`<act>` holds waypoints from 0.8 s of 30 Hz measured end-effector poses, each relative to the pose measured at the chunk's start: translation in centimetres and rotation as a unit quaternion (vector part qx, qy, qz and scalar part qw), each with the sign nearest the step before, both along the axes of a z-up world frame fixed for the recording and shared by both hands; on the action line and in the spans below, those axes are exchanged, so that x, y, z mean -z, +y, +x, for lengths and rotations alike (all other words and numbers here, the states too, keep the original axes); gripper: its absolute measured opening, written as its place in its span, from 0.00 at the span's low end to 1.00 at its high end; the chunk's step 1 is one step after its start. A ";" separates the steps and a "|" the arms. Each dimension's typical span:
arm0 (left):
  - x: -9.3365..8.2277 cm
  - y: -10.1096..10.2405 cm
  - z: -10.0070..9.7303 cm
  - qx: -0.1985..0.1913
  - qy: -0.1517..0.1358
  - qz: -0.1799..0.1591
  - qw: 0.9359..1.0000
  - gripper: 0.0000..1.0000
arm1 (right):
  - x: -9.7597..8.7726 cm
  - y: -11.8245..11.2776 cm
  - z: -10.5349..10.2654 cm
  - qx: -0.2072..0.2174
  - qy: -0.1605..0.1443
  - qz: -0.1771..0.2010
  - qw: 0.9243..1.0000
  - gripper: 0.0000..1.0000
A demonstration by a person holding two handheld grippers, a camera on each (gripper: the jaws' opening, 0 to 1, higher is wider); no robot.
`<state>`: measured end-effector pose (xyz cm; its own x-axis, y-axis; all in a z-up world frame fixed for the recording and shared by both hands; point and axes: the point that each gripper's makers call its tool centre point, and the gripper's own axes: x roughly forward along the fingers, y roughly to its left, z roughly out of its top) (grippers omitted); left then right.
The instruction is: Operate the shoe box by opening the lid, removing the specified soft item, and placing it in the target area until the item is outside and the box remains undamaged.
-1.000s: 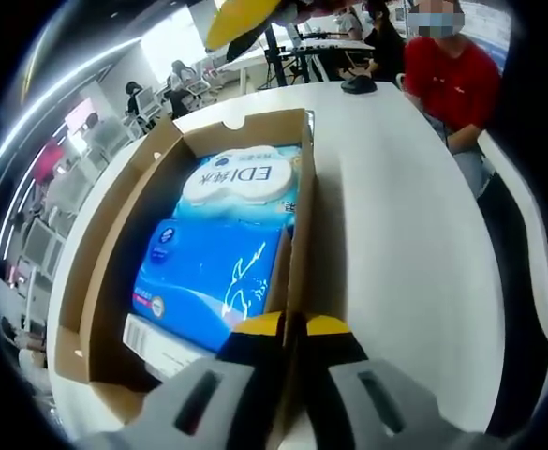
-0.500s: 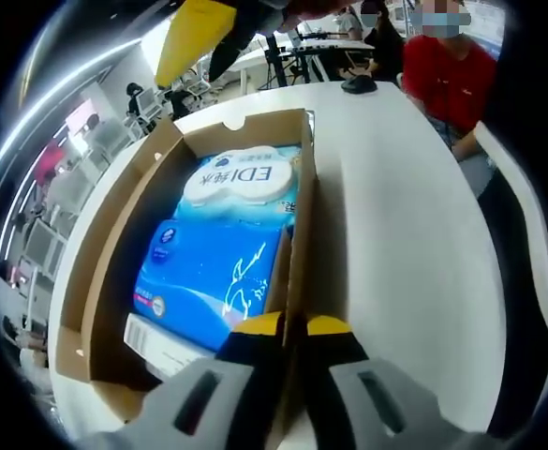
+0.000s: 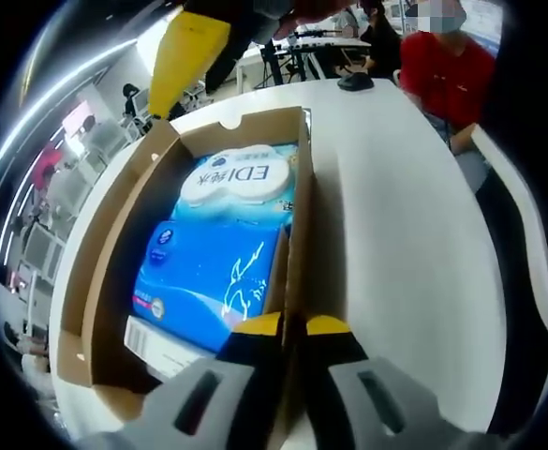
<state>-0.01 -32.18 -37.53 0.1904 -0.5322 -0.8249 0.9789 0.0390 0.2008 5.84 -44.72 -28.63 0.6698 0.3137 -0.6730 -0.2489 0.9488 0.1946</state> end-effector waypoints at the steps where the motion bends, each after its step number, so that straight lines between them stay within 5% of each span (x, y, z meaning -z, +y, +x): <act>1: 0.0 0.0 0.0 -0.001 0.001 -0.001 1.000 0.06 | 0.1 -0.2 0.0 0.013 0.007 0.010 1.000 0.79; 2: -0.1 0.0 0.0 -0.003 0.003 -0.002 1.000 0.06 | 0.1 0.1 0.0 0.027 0.014 0.031 0.999 0.80; 14: -0.1 0.1 0.2 0.005 -0.003 -0.005 1.000 0.06 | 0.7 0.8 -0.9 -0.015 0.023 -0.012 1.000 0.80; 24: 0.2 0.0 0.4 -0.006 -0.005 -0.009 1.000 0.06 | 0.2 1.8 -0.4 -0.019 0.017 -0.008 1.000 0.79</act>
<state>0.38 -32.20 -37.71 0.2054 -0.5444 -0.8133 0.9761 0.0537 0.2106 5.40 -42.91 -28.85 0.6338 0.3278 -0.7006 -0.2792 0.9417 0.1880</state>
